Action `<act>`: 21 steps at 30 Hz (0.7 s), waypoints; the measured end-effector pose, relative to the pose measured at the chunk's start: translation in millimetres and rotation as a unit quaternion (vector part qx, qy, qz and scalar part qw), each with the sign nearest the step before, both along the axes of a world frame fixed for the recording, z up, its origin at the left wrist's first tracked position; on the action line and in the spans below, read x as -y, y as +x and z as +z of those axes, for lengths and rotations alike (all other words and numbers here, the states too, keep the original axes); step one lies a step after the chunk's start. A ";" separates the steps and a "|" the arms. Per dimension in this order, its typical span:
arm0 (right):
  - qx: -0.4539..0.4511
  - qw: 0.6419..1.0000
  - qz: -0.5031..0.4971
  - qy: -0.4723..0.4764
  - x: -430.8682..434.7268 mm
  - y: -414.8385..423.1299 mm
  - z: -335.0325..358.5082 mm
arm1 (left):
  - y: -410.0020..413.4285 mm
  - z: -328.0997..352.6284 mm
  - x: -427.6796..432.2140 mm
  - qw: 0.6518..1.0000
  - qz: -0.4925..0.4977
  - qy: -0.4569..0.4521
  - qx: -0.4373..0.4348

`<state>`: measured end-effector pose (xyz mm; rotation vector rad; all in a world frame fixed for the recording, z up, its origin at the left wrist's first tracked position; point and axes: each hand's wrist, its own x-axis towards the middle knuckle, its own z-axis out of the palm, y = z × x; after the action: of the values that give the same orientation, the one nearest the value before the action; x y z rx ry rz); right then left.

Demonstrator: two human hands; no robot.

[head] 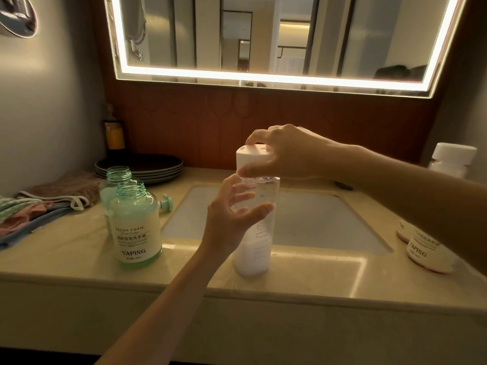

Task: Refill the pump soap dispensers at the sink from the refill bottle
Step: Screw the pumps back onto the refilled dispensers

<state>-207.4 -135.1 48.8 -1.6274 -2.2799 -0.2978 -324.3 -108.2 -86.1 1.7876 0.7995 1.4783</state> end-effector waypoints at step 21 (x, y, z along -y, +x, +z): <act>-0.098 0.971 0.079 -0.202 1.7 13.4 15.5 | 0.0 1.4 1.8 1.000 0.001 -0.005 0.002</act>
<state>-194.0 -136.8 64.3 -1.5509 -2.4019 0.3737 -324.3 -110.0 -84.7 1.7770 0.8056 1.4770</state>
